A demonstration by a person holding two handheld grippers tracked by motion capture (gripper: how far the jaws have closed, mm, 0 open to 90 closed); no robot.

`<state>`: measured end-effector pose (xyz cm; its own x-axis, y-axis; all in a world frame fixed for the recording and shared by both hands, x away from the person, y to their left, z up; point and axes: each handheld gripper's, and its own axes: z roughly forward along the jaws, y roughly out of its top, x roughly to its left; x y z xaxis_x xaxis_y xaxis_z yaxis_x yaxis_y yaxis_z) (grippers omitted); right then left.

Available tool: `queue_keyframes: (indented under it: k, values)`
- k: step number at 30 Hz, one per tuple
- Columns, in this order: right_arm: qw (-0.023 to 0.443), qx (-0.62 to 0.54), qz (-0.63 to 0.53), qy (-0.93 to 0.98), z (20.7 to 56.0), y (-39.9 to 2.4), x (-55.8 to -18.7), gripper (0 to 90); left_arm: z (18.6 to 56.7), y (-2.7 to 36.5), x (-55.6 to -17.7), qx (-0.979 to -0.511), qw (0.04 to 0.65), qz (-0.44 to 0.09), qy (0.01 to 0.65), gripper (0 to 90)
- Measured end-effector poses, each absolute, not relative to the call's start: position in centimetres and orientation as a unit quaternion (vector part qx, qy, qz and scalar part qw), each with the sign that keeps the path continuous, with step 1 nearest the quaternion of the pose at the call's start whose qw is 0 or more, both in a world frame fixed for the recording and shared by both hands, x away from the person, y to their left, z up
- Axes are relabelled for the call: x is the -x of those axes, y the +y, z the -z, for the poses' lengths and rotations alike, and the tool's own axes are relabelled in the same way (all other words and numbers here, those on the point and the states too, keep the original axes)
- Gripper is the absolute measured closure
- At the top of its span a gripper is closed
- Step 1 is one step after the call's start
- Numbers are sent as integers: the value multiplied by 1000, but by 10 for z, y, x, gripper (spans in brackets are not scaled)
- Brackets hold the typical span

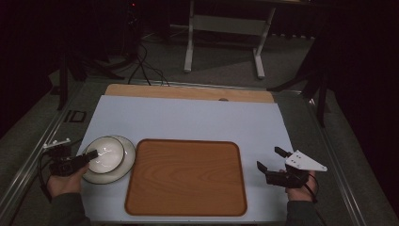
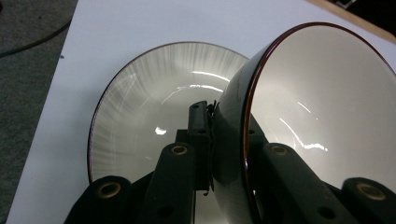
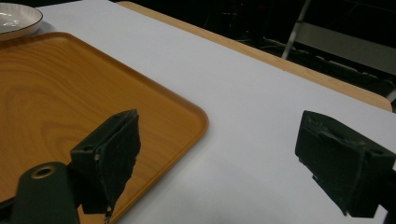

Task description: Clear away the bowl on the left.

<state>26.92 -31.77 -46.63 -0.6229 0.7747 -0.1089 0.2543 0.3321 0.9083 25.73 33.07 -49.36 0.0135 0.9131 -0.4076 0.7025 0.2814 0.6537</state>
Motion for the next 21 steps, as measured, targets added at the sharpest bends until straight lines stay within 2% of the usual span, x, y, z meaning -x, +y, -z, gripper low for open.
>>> queue_keyframes:
  k: [21]
  values:
    - [276,-334,-472,768,466,-318,-269,138,476,326,-252,-573,436,-153,677,822]
